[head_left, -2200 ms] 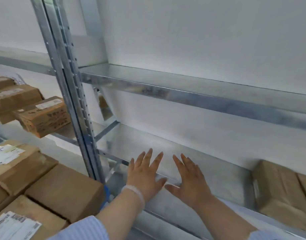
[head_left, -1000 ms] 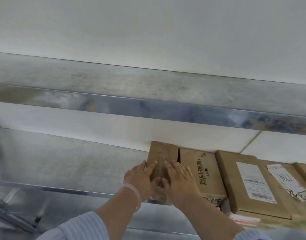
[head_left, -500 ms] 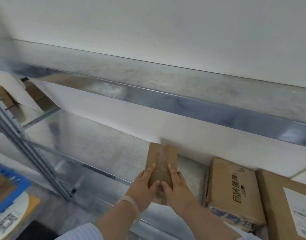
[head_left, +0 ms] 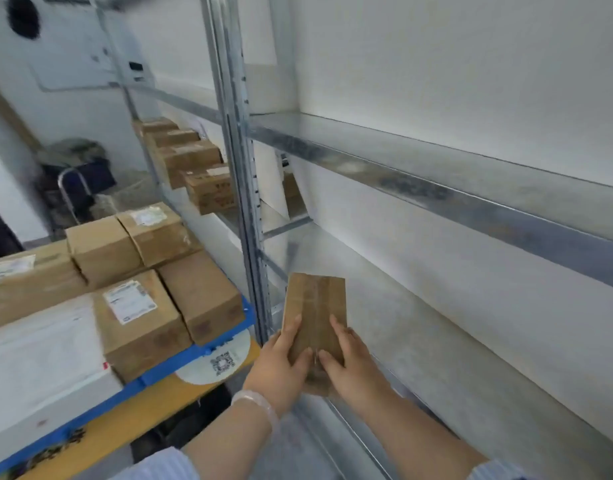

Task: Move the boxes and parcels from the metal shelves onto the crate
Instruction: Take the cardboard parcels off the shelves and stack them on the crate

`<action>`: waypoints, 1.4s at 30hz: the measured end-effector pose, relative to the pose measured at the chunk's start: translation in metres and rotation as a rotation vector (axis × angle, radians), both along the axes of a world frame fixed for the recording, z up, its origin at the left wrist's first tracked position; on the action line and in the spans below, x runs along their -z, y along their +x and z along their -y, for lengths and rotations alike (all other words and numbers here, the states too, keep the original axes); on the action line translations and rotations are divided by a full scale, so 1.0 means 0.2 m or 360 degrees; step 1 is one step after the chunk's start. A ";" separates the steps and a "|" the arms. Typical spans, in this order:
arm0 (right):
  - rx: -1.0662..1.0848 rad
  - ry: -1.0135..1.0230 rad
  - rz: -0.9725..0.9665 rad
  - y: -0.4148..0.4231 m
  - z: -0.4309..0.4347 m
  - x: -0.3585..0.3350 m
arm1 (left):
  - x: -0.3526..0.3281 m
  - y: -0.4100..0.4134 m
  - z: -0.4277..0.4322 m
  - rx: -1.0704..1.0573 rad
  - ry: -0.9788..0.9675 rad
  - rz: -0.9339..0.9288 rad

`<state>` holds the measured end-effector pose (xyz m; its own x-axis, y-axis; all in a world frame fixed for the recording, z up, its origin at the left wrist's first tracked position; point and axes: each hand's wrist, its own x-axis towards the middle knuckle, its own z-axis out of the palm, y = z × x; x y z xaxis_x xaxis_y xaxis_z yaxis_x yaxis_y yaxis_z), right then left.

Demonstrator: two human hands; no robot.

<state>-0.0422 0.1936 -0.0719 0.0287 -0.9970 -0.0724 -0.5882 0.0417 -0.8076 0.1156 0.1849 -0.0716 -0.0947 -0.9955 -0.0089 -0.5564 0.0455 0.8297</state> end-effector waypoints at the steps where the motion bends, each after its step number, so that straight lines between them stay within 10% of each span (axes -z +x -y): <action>1: -0.0042 -0.0008 -0.0005 0.09 0.04 -0.01 | -0.02 0.09 0.01 -0.0045 -0.0006 0.0000; 17: -0.0561 -0.0104 0.0132 1.32 0.53 -0.14 | -0.10 1.31 0.21 -0.0627 -0.0029 -0.0201; 42: -0.0938 0.0119 0.0080 1.64 1.02 0.00 | -0.01 1.51 0.51 -0.0992 0.0138 -0.0214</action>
<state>0.2855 -0.0110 -0.0725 0.5811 -0.8040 -0.1262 -0.4907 -0.2225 -0.8424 0.4179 0.0831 -0.0695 0.4952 -0.8605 -0.1199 -0.3477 -0.3227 0.8803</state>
